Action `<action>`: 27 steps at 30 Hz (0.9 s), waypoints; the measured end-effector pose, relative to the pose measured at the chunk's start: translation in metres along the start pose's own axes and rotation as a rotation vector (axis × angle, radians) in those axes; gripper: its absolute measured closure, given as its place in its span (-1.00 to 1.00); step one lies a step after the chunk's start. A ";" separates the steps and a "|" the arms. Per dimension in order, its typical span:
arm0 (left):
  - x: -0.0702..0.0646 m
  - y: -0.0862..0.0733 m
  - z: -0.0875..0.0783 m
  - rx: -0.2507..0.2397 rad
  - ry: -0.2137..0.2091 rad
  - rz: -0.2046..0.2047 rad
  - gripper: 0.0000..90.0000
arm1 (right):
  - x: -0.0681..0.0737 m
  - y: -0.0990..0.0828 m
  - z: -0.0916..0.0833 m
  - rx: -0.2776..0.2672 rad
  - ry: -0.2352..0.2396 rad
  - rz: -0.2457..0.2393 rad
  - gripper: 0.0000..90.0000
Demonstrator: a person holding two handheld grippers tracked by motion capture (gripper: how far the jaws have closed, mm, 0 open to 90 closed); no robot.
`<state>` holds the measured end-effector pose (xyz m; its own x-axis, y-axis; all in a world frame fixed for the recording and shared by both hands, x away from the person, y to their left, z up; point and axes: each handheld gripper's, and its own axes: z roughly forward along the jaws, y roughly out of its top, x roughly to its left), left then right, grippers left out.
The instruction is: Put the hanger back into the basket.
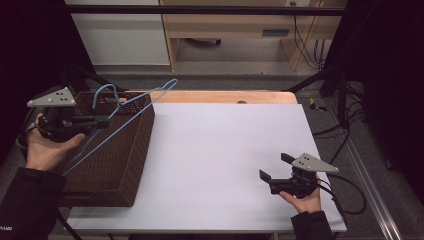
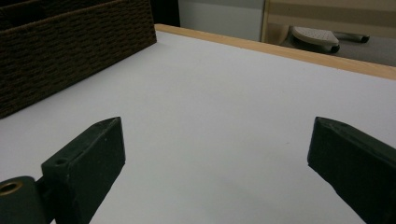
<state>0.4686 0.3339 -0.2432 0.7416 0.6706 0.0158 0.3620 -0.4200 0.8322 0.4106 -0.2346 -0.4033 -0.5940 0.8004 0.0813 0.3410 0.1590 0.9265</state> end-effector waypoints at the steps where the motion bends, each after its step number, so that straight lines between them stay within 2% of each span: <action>1: 0.000 0.000 0.000 0.000 0.000 0.000 0.94 | 0.000 0.000 0.000 0.000 0.000 0.000 -0.90; 4: 0.011 -0.007 -0.004 0.005 0.011 -0.015 0.94 | 0.000 0.000 0.000 0.002 -0.001 0.001 -0.90; 7: 0.018 -0.013 -0.007 0.017 0.034 -0.022 0.94 | 0.000 0.000 0.000 0.002 -0.001 0.000 -0.90; 17: 0.042 -0.034 -0.018 0.036 0.068 -0.061 0.94 | 0.000 0.000 0.000 0.001 -0.002 -0.001 -0.90; 27: 0.054 -0.058 -0.028 0.061 0.083 -0.071 0.94 | 0.000 0.000 0.001 0.005 -0.002 -0.004 -0.91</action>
<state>0.4718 0.4114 -0.2753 0.6649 0.7469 0.0060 0.4475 -0.4049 0.7974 0.4114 -0.2340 -0.4042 -0.5936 0.8011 0.0767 0.3426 0.1653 0.9248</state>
